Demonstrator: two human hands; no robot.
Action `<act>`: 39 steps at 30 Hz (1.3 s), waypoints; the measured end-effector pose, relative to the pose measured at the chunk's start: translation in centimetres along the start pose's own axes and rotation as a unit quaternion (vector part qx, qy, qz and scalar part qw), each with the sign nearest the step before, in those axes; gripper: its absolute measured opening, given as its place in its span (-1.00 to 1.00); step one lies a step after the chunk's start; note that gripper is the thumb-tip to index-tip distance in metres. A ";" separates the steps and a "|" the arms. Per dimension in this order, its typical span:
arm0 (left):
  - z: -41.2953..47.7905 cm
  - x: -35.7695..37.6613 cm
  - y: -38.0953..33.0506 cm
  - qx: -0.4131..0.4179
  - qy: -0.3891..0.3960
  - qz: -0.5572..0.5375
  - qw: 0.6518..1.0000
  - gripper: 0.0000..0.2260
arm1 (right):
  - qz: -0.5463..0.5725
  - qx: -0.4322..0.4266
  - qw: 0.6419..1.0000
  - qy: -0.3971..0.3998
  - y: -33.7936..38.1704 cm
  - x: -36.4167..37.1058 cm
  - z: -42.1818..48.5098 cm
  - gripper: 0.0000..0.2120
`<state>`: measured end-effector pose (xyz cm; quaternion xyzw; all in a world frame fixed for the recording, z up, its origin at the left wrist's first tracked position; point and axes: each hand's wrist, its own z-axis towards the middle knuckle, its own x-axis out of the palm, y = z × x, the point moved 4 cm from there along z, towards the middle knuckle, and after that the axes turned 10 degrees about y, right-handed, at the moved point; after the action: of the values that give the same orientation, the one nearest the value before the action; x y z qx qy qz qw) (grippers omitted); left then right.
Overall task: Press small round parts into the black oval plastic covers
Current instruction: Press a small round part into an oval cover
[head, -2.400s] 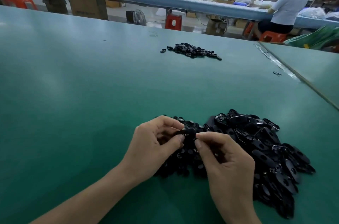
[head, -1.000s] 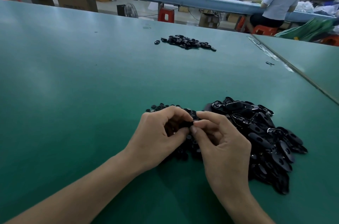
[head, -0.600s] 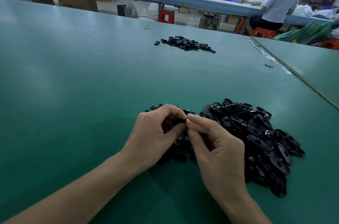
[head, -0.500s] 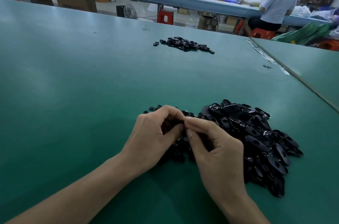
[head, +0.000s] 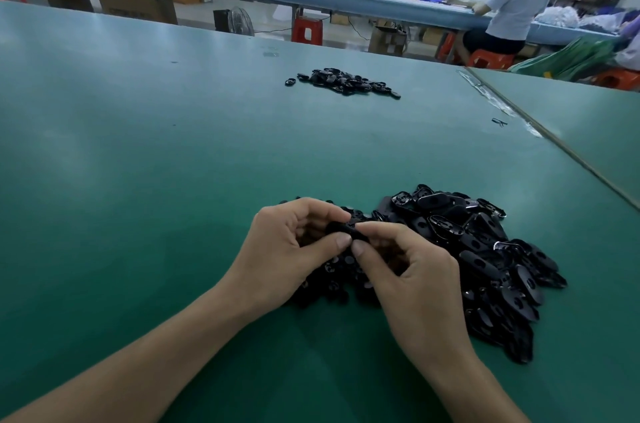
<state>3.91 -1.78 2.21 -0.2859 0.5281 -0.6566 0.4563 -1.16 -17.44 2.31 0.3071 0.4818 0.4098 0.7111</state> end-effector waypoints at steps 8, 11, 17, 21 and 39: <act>-0.1 0.1 -0.1 -0.004 0.006 0.013 1.000 -0.74 | 0.001 0.008 1.000 0.028 0.1 -0.1 0.0 -0.81; -0.1 0.1 -0.1 -0.004 0.006 0.015 1.000 -0.75 | 0.012 0.015 0.999 0.036 0.1 -0.1 0.1 -0.80; -0.1 0.2 0.0 -0.004 0.009 0.015 1.000 -0.74 | 0.025 0.019 0.999 0.039 0.2 -0.2 0.1 -0.82; -0.1 0.2 0.0 -0.001 0.010 0.033 0.999 -0.72 | 0.030 0.025 0.998 0.040 0.3 -0.2 0.0 -0.86; -0.3 0.0 0.4 0.017 -0.004 0.030 0.999 -0.77 | 0.003 0.034 0.999 0.041 1.1 -0.3 0.0 -0.85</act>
<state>3.74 -1.65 1.75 -0.2645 0.5231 -0.6504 0.4831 -1.48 -17.14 3.37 0.3159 0.5233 0.4077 0.6783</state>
